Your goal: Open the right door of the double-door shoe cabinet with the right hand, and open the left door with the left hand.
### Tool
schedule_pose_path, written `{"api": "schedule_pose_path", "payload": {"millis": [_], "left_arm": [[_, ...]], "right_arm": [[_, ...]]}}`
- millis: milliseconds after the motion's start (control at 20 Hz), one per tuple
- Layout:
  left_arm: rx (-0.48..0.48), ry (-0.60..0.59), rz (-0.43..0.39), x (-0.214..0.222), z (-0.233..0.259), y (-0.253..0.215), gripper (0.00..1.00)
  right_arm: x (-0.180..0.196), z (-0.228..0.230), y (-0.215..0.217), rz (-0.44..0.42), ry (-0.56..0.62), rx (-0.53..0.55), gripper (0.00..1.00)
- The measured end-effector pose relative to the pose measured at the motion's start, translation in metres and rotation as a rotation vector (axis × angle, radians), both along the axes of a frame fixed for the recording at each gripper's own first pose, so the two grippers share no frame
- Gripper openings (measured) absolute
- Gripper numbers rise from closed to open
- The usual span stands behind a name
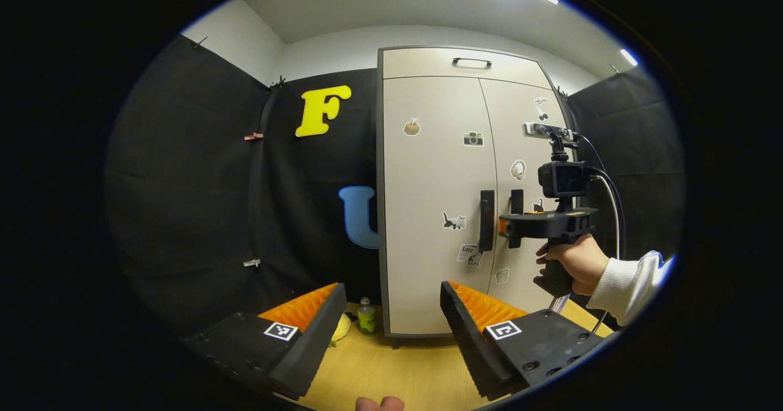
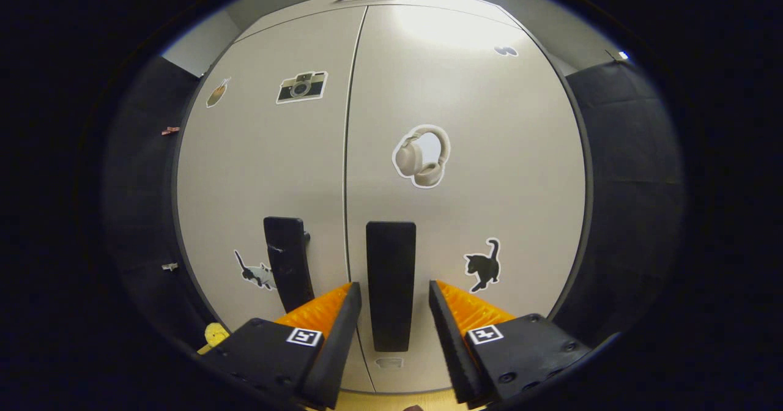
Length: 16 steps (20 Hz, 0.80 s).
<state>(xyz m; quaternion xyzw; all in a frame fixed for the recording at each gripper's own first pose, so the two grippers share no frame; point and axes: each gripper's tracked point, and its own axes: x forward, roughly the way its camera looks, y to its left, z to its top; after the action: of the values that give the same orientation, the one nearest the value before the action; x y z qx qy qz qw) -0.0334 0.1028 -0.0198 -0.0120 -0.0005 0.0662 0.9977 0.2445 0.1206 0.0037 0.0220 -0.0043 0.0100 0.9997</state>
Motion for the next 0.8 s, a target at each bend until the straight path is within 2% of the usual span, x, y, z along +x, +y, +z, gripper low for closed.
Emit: {"api": "schedule_pose_path", "payload": {"millis": [50, 100, 250, 300, 400, 450, 600, 650, 700, 750, 800], "left_arm": [[-0.004, 0.004, 0.004, 0.001, -0.001, 0.003, 0.96], [-0.009, 0.008, 0.008, 0.001, -0.003, 0.005, 0.96], [-0.023, 0.012, 0.018, 0.001, -0.005, 0.009, 0.96], [-0.023, 0.010, 0.021, -0.001, -0.005, 0.011, 0.96], [-0.022, 0.006, 0.026, -0.003, -0.004, 0.011, 0.96], [-0.022, 0.007, 0.029, -0.005, -0.003, 0.012, 0.95], [-0.025, 0.010, 0.033, -0.010, -0.004, 0.010, 0.96], [-0.025, 0.010, 0.031, -0.012, -0.004, 0.008, 0.96], [-0.026, 0.008, 0.027, -0.015, -0.003, 0.006, 0.96], [-0.024, 0.005, 0.023, -0.018, 0.000, 0.003, 0.95], [-0.018, -0.002, 0.022, -0.019, 0.003, 0.001, 0.95]], "right_arm": [[0.002, 0.000, 0.003, 0.006, -0.005, 0.009, 0.61], [-0.001, 0.000, 0.004, 0.004, -0.004, 0.010, 0.47], [-0.001, -0.005, 0.005, -0.002, 0.020, 0.006, 0.43], [0.002, -0.007, 0.005, -0.007, 0.024, 0.017, 0.36], [0.001, -0.006, 0.004, -0.023, 0.030, 0.001, 0.35], [0.000, -0.007, 0.004, -0.024, 0.029, -0.008, 0.30], [0.002, -0.008, 0.004, -0.001, 0.025, 0.038, 0.30], [0.001, -0.008, 0.003, 0.001, 0.037, 0.045, 0.27], [0.000, -0.007, 0.002, 0.004, 0.050, 0.029, 0.26], [0.000, -0.008, 0.004, 0.007, 0.061, -0.003, 0.20], [-0.002, -0.010, 0.003, 0.010, 0.077, -0.017, 0.20]]}}
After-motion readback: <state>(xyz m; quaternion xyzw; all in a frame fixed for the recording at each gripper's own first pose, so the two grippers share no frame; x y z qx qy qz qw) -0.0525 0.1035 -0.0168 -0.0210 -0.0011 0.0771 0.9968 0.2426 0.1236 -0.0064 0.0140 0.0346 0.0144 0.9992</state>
